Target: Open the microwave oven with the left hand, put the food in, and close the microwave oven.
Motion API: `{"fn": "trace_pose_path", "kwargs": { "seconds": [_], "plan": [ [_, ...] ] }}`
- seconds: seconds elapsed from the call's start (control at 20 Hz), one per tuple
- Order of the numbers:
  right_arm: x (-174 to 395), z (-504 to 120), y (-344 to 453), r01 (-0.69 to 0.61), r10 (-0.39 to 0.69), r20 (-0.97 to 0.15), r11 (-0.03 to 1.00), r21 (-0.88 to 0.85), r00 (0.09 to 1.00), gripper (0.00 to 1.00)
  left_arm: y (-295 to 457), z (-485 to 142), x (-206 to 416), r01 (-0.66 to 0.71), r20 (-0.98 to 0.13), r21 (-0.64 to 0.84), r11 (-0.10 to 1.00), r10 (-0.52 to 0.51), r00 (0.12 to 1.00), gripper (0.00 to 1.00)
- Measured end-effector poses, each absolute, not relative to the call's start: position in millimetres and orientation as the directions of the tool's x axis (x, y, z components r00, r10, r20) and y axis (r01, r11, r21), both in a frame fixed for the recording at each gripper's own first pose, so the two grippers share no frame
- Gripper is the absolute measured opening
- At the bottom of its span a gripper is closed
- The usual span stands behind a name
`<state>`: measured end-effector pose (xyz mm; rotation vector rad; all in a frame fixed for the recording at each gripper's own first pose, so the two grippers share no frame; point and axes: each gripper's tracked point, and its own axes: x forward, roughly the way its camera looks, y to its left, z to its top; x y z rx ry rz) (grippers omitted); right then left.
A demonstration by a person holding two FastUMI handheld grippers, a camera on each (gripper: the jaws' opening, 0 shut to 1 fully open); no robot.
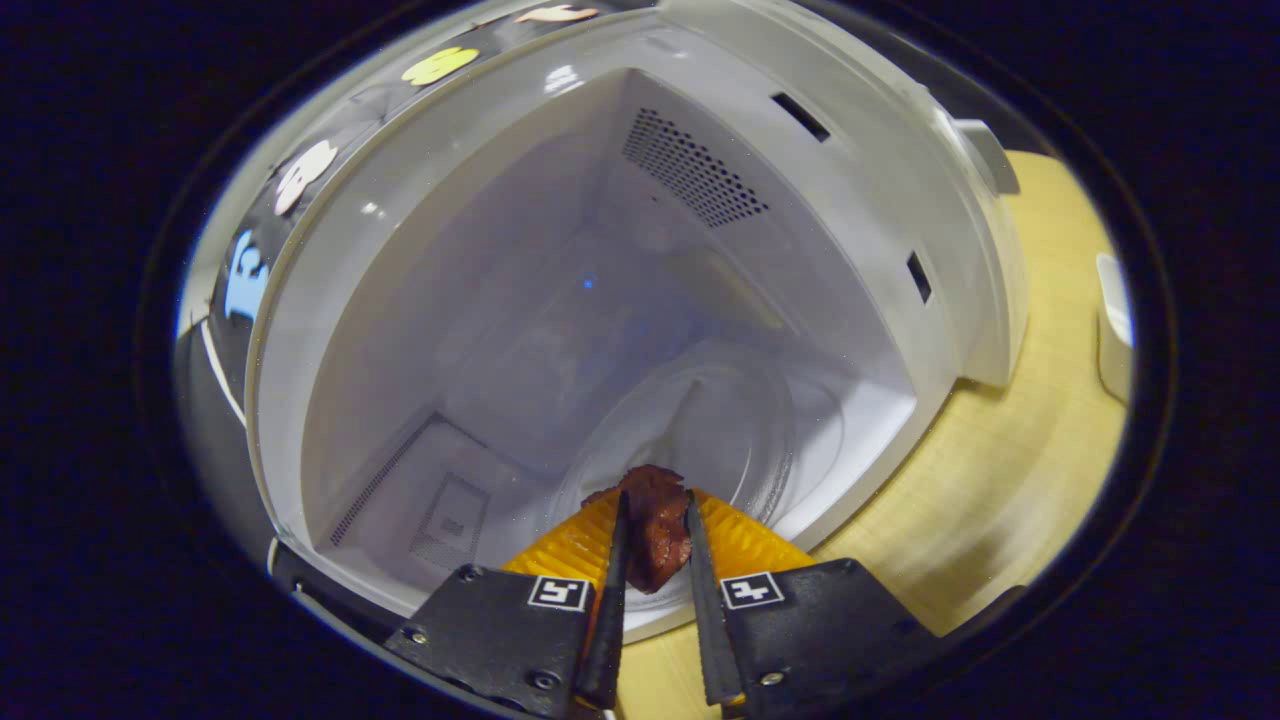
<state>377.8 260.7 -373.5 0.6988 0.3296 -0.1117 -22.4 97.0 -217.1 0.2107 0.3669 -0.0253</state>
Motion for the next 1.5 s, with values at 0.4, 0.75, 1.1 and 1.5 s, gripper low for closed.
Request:
{"fn": "trace_pose_path", "kwargs": {
  "seconds": [0.4, 0.75, 1.1, 1.5],
  "plan": [
    [362.3, -342.1, 236.7, 0.193, -0.051, -0.320, 0.883, 0.428, 0.946, 0.92, 92.7, -206.2, -8.0, 0.052, -0.331, 0.215, 0.975, 0.023, 0.943, 0.95],
    [265.9, -316.1, 205.0, 0.120, 0.038, -0.432, 0.935, 0.334, 0.901, 0.97, 92.5, -169.0, -10.1, 0.045, -0.282, 0.222, 0.974, 0.020, 0.959, 0.95],
    [126.6, -244.9, 118.9, 0.013, 0.074, -0.488, 0.985, 0.171, 0.870, 0.97, 82.4, -142.1, -10.9, 0.050, -0.245, 0.155, 0.987, -0.011, 0.969, 0.95],
    [42.2, -120.4, 50.2, 0.035, -0.032, -0.319, 0.999, 0.004, 0.947, 0.98, 78.0, -122.0, 7.3, 0.041, -0.167, 0.120, 0.992, -0.020, 0.986, 0.95]
  ]
}}
